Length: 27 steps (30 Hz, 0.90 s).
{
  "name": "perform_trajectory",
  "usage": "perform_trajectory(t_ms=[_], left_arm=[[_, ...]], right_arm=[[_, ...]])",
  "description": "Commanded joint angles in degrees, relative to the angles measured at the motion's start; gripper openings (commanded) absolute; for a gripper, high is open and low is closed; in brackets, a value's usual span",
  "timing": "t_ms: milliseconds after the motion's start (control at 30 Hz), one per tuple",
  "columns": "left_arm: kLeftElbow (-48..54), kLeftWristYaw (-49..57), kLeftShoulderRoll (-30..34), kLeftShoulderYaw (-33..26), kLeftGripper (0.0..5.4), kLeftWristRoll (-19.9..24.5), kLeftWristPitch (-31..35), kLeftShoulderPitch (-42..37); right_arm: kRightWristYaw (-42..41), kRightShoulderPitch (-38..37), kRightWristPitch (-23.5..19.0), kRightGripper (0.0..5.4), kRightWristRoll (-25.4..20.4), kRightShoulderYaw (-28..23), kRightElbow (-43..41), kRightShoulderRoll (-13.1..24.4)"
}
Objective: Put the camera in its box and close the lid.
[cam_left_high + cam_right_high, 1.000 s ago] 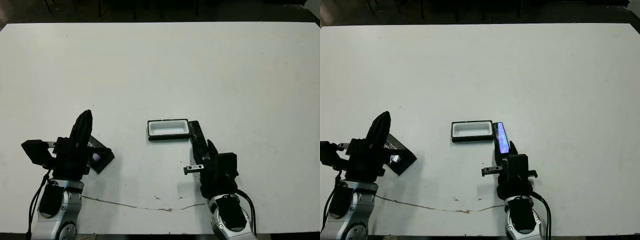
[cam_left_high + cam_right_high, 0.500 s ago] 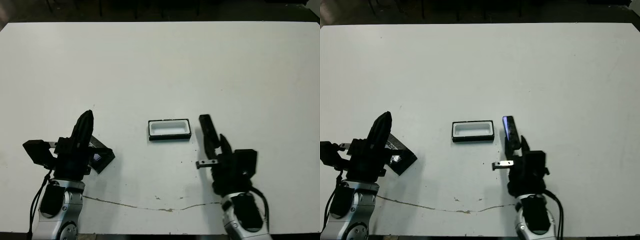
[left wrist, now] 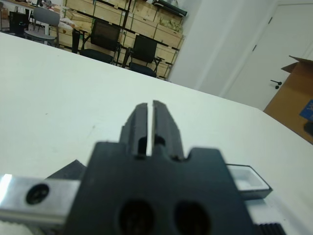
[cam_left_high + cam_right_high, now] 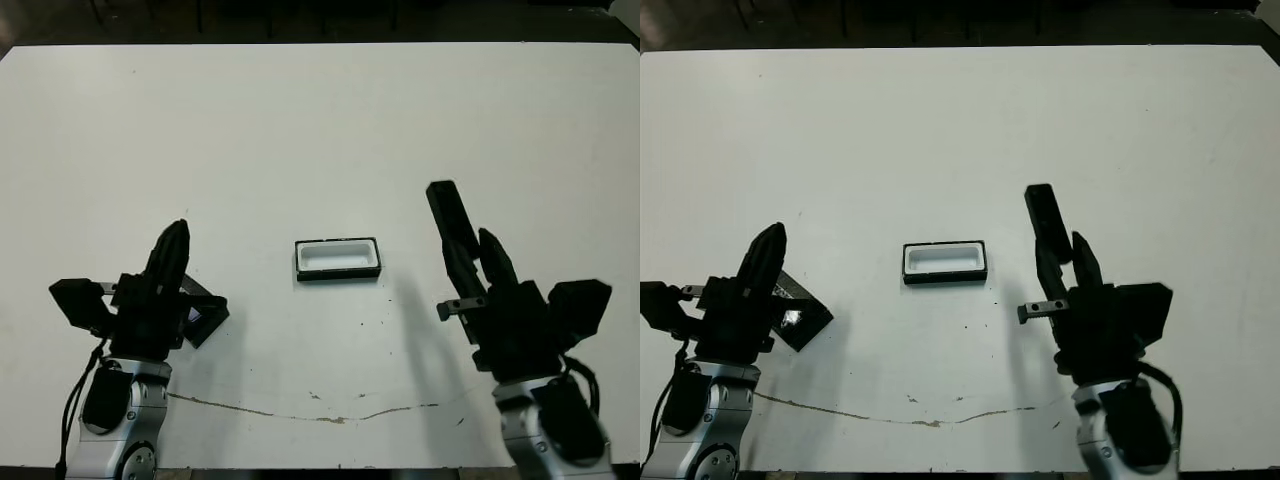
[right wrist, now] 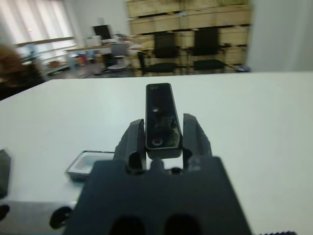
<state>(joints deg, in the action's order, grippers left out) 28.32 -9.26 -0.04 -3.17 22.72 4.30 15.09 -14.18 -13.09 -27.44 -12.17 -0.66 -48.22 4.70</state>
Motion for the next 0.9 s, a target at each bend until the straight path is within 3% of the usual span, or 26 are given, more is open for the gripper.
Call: perform_trajectory(t_ms=[33, 233, 333, 467, 767, 900], left_arm=[[-0.8, 0.2, 0.2, 0.0, 0.0, -0.3, 0.3, 0.6], [-0.9, 0.0, 0.3, -0.3, 0.0, -0.3, 0.0, 0.8], [-1.1, 0.0, 0.4, -0.3, 0.0, -0.5, -0.2, 0.7], [-1.0, 0.3, 0.4, -0.1, 0.0, -1.0, 0.0, 0.7], [-1.2, 0.2, 0.3, 0.0, 0.0, -0.7, -0.3, 0.8], [-1.4, 0.0, 0.3, -0.1, 0.0, -0.8, -0.5, 0.8]], right_arm=[[-5.3, 5.6, -3.2, 0.52, -4.7, -4.2, 4.4, 6.8], [-15.2, 19.2, -9.6, 0.52, -13.5, -6.6, 15.4, 17.5], [-19.2, 23.4, -8.9, 0.51, -15.0, -5.5, 21.3, 19.9], [-24.1, 30.3, -11.2, 0.51, -15.9, -2.6, 29.1, 22.7], [-37.3, 42.6, -7.3, 0.51, -13.1, 4.8, 44.0, 26.2], [-46.9, 47.7, -3.3, 0.51, -11.6, 8.6, 51.3, 27.3]])
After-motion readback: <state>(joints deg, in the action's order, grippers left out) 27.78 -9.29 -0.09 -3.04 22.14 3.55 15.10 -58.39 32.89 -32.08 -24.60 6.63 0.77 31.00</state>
